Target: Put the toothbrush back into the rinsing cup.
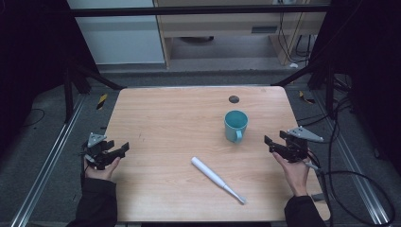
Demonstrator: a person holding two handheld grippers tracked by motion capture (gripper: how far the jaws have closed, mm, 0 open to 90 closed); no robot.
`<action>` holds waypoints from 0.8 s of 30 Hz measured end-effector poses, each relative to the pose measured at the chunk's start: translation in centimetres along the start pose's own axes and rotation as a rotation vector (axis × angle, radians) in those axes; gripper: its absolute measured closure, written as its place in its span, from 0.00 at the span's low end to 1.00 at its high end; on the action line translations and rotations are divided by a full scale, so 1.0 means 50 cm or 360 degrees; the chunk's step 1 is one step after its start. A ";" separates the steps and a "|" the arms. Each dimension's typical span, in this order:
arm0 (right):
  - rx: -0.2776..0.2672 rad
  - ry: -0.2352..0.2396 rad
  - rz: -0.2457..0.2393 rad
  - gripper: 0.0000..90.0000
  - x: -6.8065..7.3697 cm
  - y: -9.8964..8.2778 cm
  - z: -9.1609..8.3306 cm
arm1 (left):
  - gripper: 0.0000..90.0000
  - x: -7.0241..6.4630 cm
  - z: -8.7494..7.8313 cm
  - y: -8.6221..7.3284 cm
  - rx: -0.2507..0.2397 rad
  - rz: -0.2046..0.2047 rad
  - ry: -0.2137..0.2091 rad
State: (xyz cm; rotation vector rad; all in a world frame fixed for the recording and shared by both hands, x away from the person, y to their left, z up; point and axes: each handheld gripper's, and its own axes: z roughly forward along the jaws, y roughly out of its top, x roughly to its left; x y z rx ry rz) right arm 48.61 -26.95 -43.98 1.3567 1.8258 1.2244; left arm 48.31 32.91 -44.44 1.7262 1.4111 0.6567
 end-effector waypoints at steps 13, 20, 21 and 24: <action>0.0061 0.0136 -0.0072 0.44 0.037 0.008 -0.012 | 0.39 -0.003 0.004 -0.006 0.0018 0.0058 0.0032; 0.0091 0.0346 0.0102 0.48 0.062 0.028 -0.036 | 0.40 0.013 -0.036 0.006 -0.0090 -0.0134 -0.0080; 0.0091 0.0346 0.0102 0.48 0.062 0.028 -0.036 | 0.41 0.013 -0.036 0.006 -0.0090 -0.0134 -0.0080; -0.0046 0.0404 0.0094 0.46 0.071 0.051 -0.056 | 0.40 0.021 -0.040 0.009 -0.0122 -0.0079 0.0036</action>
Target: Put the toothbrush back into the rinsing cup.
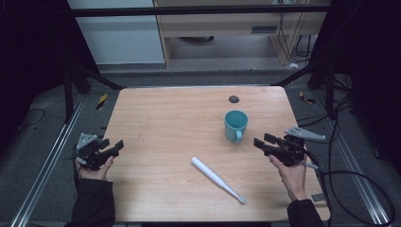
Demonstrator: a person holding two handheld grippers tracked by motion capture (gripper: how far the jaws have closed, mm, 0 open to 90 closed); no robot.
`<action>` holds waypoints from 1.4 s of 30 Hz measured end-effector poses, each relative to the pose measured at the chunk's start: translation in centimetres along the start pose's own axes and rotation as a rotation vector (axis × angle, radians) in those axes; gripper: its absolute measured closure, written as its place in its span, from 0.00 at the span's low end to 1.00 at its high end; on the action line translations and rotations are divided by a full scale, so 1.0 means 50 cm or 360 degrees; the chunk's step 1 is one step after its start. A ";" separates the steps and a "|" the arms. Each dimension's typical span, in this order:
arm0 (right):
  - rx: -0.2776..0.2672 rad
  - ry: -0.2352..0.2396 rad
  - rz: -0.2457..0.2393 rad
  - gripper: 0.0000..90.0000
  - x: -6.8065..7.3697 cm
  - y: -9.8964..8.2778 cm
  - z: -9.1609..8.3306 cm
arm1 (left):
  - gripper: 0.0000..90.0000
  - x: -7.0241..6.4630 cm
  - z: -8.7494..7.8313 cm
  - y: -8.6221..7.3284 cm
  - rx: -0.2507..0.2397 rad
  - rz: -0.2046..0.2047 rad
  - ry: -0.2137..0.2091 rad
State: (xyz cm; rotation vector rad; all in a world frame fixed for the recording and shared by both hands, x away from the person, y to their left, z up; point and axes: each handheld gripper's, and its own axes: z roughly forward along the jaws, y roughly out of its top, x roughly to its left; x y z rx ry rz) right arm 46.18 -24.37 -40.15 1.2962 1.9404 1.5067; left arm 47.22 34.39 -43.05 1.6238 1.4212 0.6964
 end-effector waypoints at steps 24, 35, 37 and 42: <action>0.0280 0.0089 -0.0333 0.56 0.106 -0.042 0.055 | 0.44 -0.027 0.036 -0.021 0.0156 0.0148 -0.0002; 0.0343 0.0294 -0.0232 0.58 0.153 -0.050 0.090 | 0.44 -0.049 0.032 0.001 0.0105 0.0139 -0.0094; 0.0322 0.0279 -0.0312 0.57 0.161 -0.050 0.096 | 0.43 -0.056 0.030 0.009 0.0091 0.0186 -0.0057; 0.0435 0.0262 -0.0369 0.56 0.164 -0.084 0.115 | 0.44 -0.045 0.033 0.001 0.0095 0.0171 -0.0037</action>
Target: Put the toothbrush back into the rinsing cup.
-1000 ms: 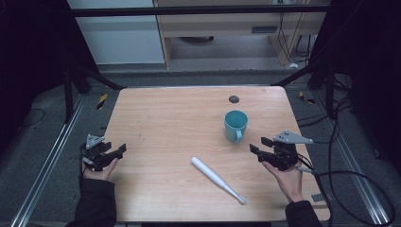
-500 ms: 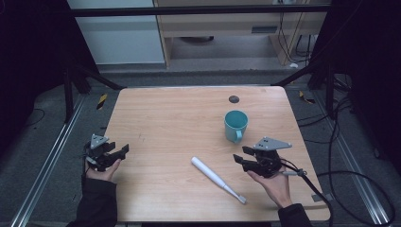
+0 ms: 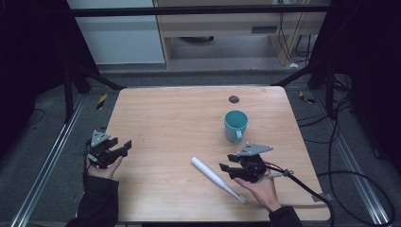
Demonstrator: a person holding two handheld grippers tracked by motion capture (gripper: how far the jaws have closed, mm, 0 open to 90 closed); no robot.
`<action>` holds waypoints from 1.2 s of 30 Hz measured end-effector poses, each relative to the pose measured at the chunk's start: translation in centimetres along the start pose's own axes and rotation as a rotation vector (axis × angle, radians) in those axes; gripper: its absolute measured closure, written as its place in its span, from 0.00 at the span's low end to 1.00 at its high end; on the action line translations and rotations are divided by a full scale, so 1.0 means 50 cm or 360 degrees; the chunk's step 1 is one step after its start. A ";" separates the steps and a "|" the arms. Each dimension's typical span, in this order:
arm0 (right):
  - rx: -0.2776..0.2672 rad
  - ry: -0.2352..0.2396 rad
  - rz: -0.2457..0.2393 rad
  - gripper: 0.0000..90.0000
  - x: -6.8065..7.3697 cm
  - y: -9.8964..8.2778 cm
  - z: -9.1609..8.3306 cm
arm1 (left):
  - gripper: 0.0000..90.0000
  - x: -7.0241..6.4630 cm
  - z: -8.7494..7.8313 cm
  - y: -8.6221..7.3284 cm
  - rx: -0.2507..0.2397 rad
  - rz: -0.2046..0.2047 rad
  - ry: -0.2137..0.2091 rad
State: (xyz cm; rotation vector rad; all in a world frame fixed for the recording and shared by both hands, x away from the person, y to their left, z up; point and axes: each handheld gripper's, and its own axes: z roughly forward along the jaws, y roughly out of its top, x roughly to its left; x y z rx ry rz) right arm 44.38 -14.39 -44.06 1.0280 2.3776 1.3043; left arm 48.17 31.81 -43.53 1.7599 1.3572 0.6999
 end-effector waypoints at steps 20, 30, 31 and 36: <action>0.0179 0.0067 -0.0067 0.68 0.025 -0.025 0.029 | 0.47 -0.005 0.014 -0.014 0.0065 0.0038 0.0021; 0.0284 0.0041 -0.0089 0.71 0.041 -0.051 0.006 | 0.47 -0.007 0.013 -0.017 0.0079 0.0044 0.0001; 0.0289 0.0036 -0.0098 0.72 0.042 -0.053 0.005 | 0.47 -0.008 0.013 -0.017 0.0080 0.0045 0.0000; 0.0320 0.0022 -0.0102 0.73 0.051 -0.060 0.000 | 0.47 -0.010 0.013 -0.017 0.0079 0.0042 -0.0006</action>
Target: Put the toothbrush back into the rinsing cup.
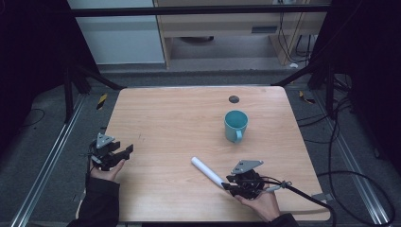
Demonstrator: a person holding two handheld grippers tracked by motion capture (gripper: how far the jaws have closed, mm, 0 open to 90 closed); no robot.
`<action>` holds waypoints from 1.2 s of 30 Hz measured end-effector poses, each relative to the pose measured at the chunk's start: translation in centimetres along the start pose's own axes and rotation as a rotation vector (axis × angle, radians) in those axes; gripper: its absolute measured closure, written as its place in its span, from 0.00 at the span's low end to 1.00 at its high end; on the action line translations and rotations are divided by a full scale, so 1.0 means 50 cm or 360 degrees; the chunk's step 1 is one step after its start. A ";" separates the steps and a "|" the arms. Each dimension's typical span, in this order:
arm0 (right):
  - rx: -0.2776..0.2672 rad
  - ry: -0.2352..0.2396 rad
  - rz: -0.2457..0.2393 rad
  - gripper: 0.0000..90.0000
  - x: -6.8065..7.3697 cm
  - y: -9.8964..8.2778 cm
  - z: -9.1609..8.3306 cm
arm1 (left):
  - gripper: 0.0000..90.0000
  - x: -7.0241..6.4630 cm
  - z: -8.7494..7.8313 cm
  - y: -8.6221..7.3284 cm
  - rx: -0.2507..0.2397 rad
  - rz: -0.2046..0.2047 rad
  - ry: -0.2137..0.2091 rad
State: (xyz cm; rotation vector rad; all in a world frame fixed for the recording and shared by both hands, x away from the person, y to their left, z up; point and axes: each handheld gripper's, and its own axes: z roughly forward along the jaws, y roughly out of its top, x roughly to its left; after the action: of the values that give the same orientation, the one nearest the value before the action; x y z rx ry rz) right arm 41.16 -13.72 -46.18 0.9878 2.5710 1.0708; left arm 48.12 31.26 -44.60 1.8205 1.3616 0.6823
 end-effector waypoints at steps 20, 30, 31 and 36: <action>0.0177 -0.0064 -0.0032 0.79 0.006 -0.016 0.019 | 0.47 -0.001 0.000 -0.001 0.0006 0.0015 -0.0005; 0.0218 -0.0081 -0.0019 0.85 0.003 -0.016 0.027 | 0.47 -0.001 0.001 -0.001 0.0010 0.0016 -0.0005; 0.0217 -0.0082 -0.0023 0.86 0.001 -0.016 0.028 | 0.47 -0.001 0.001 -0.001 0.0009 0.0016 -0.0005; 0.0227 -0.0111 -0.0025 0.86 -0.003 -0.014 0.029 | 0.47 0.000 0.003 -0.002 0.0009 0.0008 -0.0004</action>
State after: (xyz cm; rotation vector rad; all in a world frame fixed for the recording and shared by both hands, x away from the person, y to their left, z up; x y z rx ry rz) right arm 41.49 -13.38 -47.72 1.0162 2.6233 0.8430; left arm 48.19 31.23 -44.77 1.8291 1.3591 0.6792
